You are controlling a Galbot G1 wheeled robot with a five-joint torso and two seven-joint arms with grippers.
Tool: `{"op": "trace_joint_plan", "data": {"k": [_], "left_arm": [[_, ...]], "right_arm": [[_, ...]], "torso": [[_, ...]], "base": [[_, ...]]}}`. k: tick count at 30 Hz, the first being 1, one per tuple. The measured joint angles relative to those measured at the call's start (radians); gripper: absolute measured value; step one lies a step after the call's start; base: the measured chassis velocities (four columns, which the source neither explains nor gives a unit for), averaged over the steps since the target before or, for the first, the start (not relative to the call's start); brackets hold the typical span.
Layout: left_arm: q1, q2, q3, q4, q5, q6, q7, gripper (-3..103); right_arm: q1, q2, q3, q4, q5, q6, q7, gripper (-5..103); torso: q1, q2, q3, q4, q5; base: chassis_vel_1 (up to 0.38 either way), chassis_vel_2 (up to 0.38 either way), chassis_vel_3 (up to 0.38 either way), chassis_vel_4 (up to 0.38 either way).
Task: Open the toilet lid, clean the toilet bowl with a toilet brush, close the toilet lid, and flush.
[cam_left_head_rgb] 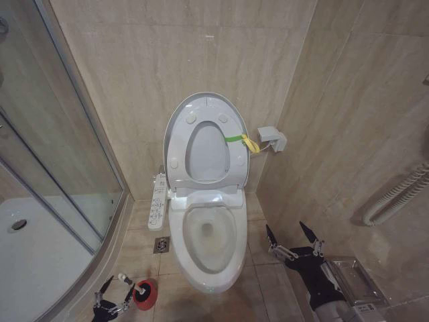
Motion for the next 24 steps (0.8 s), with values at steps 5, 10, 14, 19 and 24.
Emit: {"op": "trace_joint_plan", "data": {"k": [5,10,14,19,24], "left_arm": [[0.089,-0.027,-0.05,-0.109,0.005,0.001,-0.026,100],[0.16,-0.046,-0.075,-0.201,0.007,0.002,-0.034,100],[0.223,-0.054,-0.096,-0.313,0.017,0.022,-0.081,100],[0.306,-0.053,-0.131,-0.525,0.033,0.098,-0.199,100],[0.356,-0.045,-0.175,-0.757,0.058,0.205,-0.307,100]], "right_arm": [[0.0,0.0,0.0,0.0,0.0,0.0,0.0,100],[0.0,0.0,0.0,0.0,0.0,0.0,0.0,100],[0.0,0.0,0.0,0.0,0.0,0.0,0.0,100],[0.0,0.0,0.0,0.0,0.0,0.0,0.0,100],[0.0,0.0,0.0,0.0,0.0,0.0,0.0,100]], "torso": [[0.0,0.0,0.0,0.0001,-0.0001],[0.0,0.0,0.0,0.0001,-0.0002],[0.0,0.0,0.0,0.0001,-0.0002],[0.0,0.0,0.0,0.0,-0.0002],[0.0,0.0,0.0,0.0,-0.0002]], "base": [[0.0,0.0,0.0,0.0],[0.0,0.0,0.0,0.0],[0.0,0.0,0.0,0.0],[0.0,0.0,0.0,0.0],[0.0,0.0,0.0,0.0]]}}
